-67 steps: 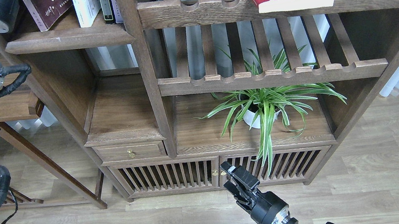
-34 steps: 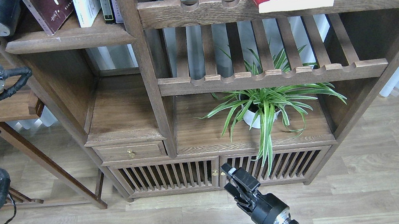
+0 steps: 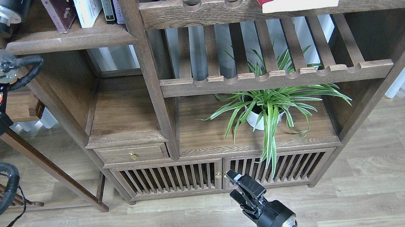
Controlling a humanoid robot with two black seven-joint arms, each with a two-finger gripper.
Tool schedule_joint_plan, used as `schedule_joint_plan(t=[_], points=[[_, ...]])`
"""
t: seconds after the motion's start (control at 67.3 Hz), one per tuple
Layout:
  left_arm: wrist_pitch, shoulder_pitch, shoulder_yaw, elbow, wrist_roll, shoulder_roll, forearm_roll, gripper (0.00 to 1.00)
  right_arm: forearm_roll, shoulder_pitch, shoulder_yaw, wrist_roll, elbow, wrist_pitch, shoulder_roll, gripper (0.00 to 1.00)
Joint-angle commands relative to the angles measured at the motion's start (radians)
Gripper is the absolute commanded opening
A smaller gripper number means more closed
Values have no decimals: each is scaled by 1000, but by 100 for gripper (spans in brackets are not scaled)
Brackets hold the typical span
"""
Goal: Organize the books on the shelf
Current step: 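Withdraw the left arm from the upper shelf and lower it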
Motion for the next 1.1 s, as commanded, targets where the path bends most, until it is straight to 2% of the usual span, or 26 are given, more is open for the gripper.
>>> schedule_joint_plan(t=[0.0, 0.223, 0.461, 0.639, 0.773, 0.936, 1.085], points=[[1, -1, -4, -32, 0, 5, -13, 88, -3, -6, 0, 0, -2, 0, 0, 98], [46, -37, -44, -86, 0, 7, -16, 89, -3, -18, 0, 0, -5, 0, 0, 98], [35, -73, -72, -116, 0, 8, -18, 90, -7, -11, -5, -2, 6, 0, 0, 98], [28, -30, -46, -251, 0, 54, -137, 95, -4, 5, 17, -2, 51, 0, 0, 98], [-29, 13, -43, -348, 0, 111, -185, 98, -3, -3, 17, -2, 112, 0, 0, 98], [-156, 82, -53, -451, 15, 214, -243, 99, -3, -3, 18, -3, 156, 0, 0, 98], [-161, 191, -72, -586, 16, 287, -338, 99, -1, -18, 18, -3, 230, 0, -29, 98]])
